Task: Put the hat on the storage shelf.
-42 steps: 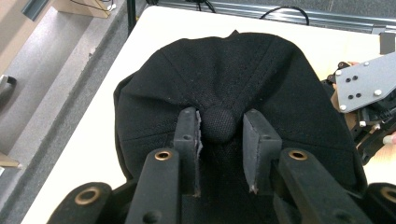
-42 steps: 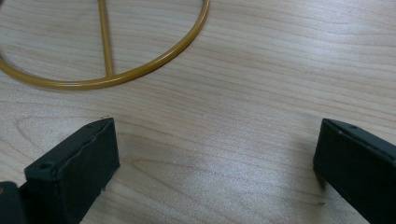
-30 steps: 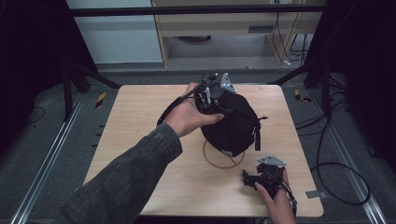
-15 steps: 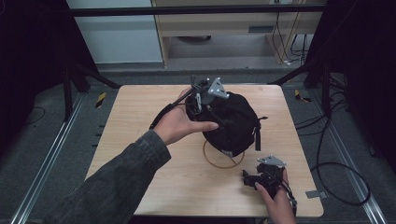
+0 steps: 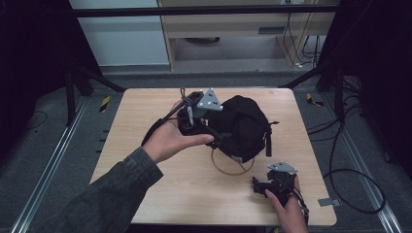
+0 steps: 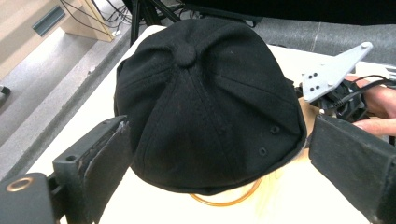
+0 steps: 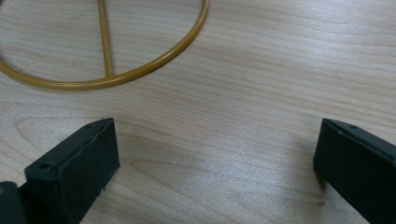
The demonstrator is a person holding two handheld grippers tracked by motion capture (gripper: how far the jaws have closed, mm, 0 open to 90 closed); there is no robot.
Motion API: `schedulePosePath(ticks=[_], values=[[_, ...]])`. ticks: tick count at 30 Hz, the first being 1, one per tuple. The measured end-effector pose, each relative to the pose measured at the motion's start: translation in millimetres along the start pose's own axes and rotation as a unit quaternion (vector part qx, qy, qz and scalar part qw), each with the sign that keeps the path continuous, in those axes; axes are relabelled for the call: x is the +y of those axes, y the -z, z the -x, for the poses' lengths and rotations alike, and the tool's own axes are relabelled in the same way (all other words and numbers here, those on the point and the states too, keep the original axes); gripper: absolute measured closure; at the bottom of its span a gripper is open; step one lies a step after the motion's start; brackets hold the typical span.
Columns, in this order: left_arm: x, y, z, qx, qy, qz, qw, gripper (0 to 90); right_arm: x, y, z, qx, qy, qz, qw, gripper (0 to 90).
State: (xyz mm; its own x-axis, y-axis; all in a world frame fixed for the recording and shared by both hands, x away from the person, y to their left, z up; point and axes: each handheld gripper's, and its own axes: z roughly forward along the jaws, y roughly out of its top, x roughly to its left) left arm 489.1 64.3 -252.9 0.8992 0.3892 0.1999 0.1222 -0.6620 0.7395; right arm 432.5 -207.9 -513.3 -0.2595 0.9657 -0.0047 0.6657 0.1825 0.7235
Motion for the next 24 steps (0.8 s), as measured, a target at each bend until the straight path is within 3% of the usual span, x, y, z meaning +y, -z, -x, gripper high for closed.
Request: schedulePosePath(ticks=[14,24], values=[[-37.3,17.8,2.6,0.000,0.013,0.010,0.9999,3.4,0.2,-0.1,0.2,0.000,0.001,0.002,1.0000,0.4],[-78.7,22.8,2.3,0.006,0.033,0.015,0.9993,3.7,0.2,0.0,0.2,0.001,0.001,0.001,1.0000,0.3]])
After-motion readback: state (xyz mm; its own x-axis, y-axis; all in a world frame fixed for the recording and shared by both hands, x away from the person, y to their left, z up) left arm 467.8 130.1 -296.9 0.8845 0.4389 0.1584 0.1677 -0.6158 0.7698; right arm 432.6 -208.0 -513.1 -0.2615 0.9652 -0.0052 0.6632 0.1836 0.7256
